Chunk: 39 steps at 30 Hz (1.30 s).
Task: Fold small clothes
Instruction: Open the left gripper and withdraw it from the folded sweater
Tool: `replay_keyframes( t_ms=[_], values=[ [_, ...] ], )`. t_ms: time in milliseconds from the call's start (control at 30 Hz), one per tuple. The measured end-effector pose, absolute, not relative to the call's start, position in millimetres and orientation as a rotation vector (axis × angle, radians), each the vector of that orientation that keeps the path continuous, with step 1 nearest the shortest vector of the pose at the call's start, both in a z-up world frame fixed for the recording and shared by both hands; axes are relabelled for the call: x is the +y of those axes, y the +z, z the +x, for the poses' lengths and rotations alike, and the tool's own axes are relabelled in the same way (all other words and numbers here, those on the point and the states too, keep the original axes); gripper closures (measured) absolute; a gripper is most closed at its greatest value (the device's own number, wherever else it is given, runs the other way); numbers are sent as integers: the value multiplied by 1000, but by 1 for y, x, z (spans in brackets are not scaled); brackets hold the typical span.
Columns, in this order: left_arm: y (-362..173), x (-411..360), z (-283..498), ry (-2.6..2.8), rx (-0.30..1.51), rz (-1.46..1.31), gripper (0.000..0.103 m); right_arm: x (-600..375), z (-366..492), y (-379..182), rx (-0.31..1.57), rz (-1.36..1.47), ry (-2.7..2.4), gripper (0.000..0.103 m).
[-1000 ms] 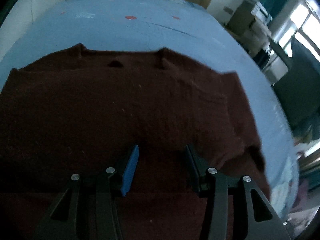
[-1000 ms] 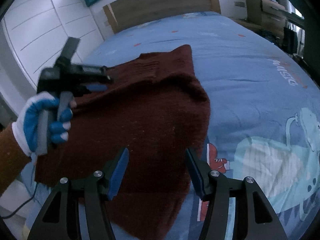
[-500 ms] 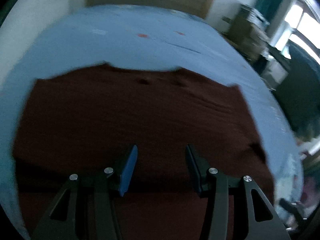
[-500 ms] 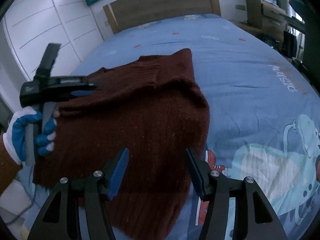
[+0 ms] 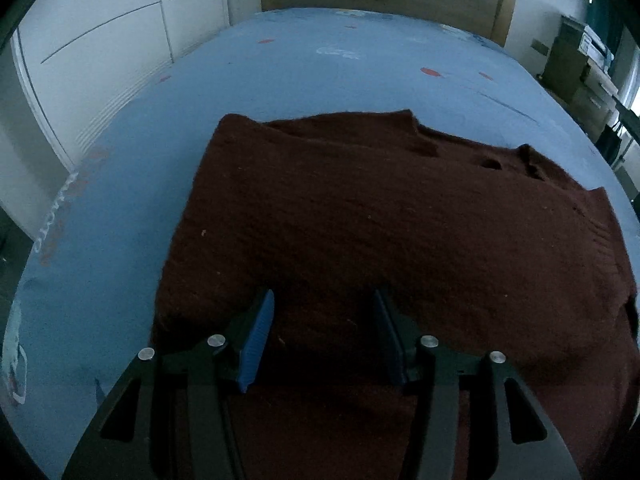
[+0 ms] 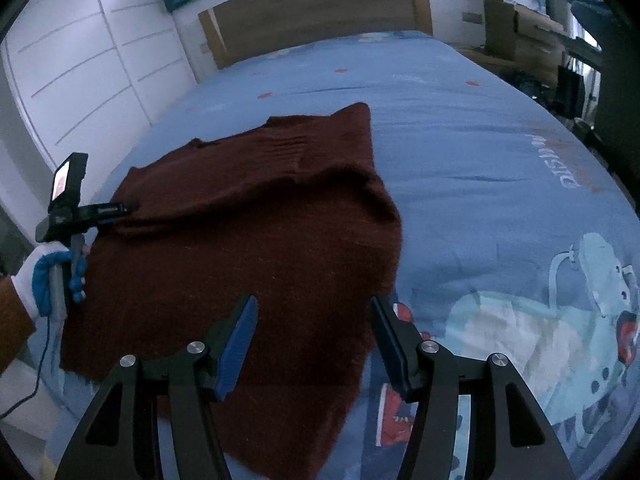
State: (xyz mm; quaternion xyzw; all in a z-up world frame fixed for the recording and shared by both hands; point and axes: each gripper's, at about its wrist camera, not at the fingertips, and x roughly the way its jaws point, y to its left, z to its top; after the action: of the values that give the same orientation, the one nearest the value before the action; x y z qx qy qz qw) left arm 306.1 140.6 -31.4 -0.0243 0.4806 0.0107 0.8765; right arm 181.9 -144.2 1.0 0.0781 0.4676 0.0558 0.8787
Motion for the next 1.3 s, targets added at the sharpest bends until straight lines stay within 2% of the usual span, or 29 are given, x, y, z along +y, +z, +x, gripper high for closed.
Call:
replay_keyframes(
  t_ms=[567, 900, 1033, 1300],
  values=[
    [-1, 162, 215, 25, 1027, -111, 57, -131, 156, 24, 961, 109, 114, 43],
    [10, 191, 146, 58, 1067, -128, 49, -118, 131, 32, 956, 96, 119, 43],
    [11, 198, 124, 73, 1073, -147, 39, -117, 120, 36, 951, 90, 118, 43],
    [10, 207, 95, 69, 1081, -196, 37, -122, 102, 30, 983, 116, 101, 39]
  ],
)
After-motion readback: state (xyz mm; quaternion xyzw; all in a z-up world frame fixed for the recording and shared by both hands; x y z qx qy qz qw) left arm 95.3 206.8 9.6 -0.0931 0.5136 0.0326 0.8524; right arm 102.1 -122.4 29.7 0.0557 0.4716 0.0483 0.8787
